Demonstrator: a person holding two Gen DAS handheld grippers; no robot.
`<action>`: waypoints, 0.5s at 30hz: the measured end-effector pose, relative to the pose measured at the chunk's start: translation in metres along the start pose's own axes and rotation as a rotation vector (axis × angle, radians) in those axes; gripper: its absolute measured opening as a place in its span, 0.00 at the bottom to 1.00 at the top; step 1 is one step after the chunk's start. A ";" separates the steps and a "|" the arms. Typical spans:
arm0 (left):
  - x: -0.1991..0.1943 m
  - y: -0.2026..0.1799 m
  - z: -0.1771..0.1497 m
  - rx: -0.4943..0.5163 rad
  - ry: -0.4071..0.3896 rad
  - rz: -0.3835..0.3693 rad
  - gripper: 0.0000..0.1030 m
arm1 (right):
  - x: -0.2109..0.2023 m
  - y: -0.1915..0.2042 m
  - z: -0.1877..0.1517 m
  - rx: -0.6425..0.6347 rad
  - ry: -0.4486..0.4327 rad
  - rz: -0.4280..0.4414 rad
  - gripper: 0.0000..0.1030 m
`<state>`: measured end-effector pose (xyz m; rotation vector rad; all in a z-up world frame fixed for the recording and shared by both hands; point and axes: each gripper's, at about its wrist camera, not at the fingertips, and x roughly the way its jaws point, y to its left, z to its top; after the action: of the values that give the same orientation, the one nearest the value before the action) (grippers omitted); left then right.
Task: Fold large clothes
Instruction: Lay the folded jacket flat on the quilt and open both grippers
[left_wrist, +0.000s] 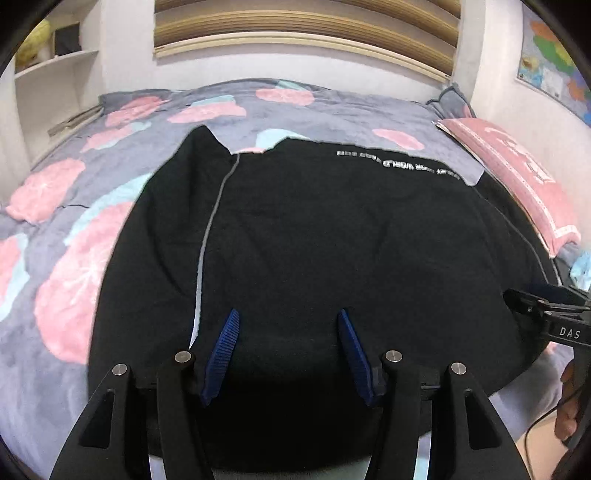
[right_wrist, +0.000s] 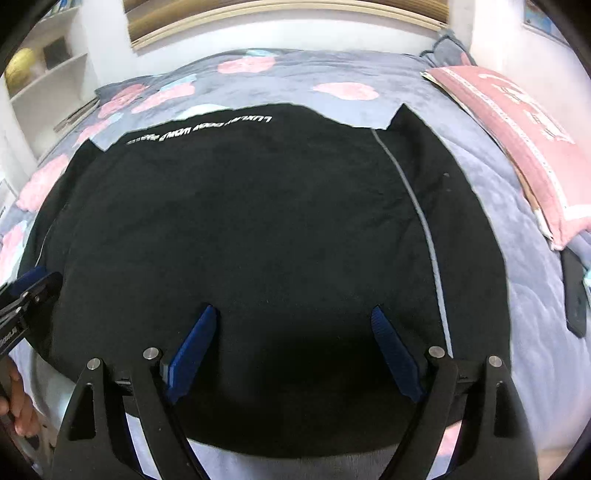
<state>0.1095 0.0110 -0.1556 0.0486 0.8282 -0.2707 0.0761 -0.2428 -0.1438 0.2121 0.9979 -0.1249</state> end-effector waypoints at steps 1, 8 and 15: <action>-0.009 -0.001 0.001 -0.001 -0.010 -0.004 0.56 | -0.009 -0.001 0.001 0.014 -0.015 0.012 0.85; -0.080 -0.016 0.021 0.028 -0.134 0.072 0.56 | -0.084 0.022 0.032 -0.006 -0.186 -0.033 0.85; -0.141 -0.023 0.052 0.003 -0.275 0.094 0.56 | -0.143 0.044 0.043 -0.040 -0.310 -0.013 0.91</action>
<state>0.0500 0.0124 -0.0155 0.0514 0.5507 -0.1850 0.0439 -0.2088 0.0046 0.1445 0.6931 -0.1450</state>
